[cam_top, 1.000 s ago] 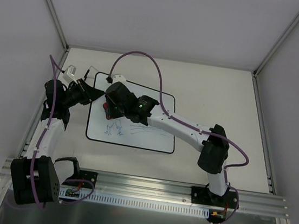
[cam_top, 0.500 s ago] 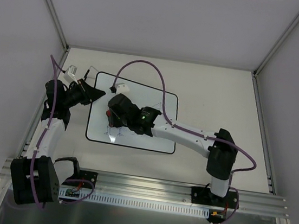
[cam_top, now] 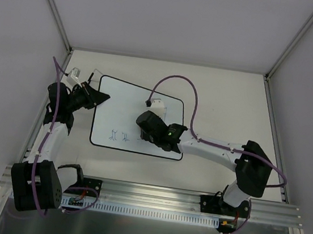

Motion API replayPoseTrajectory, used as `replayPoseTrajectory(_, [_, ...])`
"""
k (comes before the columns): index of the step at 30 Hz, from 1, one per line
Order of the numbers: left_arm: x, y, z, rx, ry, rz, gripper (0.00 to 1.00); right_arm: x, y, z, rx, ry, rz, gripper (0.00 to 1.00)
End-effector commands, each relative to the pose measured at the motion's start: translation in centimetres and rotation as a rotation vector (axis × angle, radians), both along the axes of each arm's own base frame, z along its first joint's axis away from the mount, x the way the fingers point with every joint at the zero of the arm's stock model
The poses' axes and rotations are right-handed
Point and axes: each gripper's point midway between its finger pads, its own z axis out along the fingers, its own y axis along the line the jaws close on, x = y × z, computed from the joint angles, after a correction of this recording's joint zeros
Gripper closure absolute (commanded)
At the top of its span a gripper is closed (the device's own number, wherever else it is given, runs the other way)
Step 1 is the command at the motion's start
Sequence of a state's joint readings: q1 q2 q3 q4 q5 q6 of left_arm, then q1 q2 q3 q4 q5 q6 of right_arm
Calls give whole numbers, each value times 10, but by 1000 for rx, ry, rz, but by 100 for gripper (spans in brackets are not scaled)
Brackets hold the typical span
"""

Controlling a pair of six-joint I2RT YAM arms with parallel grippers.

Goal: Erase the whiteboard

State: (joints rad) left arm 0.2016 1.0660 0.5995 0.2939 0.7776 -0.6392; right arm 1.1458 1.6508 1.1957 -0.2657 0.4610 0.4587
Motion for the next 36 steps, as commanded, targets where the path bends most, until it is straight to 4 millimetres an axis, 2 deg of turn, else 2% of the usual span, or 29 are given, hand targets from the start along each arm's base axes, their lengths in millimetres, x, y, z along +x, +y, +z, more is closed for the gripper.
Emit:
replayPoseTrajectory(1, [15, -2, 75, 167, -373, -49, 100, -12, 22, -15, -59, 11, 73, 100])
replayPoseTrajectory(3, [15, -2, 75, 163, -370, -48, 100, -25, 48, -12, -66, -7, 175, 100])
replayPoseTrajectory(4, [15, -2, 74, 162, -369, -50, 100, -25, 67, 5, -30, -29, 208, 100])
replayPoseTrajectory(5, [14, -2, 73, 162, -368, -50, 100, -38, 82, -1, -41, -21, 272, 100])
replayPoseTrajectory(7, [14, -2, 72, 161, -363, -45, 100, -45, 105, 14, 0, -32, 321, 100])
replayPoseTrajectory(8, [14, -2, 70, 158, -360, -48, 100, -55, 114, 17, 15, -23, 359, 99])
replayPoseTrajectory(13, [12, -2, 68, 154, -353, -43, 100, -69, 143, 31, 49, -34, 446, 100])
replayPoseTrajectory(14, [13, -1, 67, 153, -350, -37, 100, -72, 150, 39, 69, -38, 466, 100])
replayPoseTrajectory(19, [14, -1, 69, 148, -348, -30, 100, -76, 158, 40, 79, -36, 480, 100])
replayPoseTrajectory(23, [15, 0, 68, 146, -343, -25, 100, -69, 139, 23, 30, -38, 418, 100])
replayPoseTrajectory(26, [16, 0, 69, 145, -343, -25, 100, -62, 112, 6, -2, -18, 346, 100])
replayPoseTrajectory(27, [16, 0, 69, 145, -344, -25, 100, -56, 101, 11, 8, -29, 306, 100])
replayPoseTrajectory(28, [16, 0, 68, 145, -341, -24, 100, -52, 84, -6, -11, -5, 264, 100])
replayPoseTrajectory(30, [16, 0, 70, 144, -345, -24, 100, -43, 62, -13, -24, -9, 205, 100])
replayPoseTrajectory(31, [16, 0, 70, 145, -345, -24, 100, -41, 53, -7, -5, -15, 175, 100])
replayPoseTrajectory(32, [17, 0, 69, 142, -341, -23, 100, -39, 33, -23, -39, -5, 147, 100])
replayPoseTrajectory(36, [17, 0, 70, 141, -340, -23, 100, -29, -14, -33, -71, -36, 38, 100])
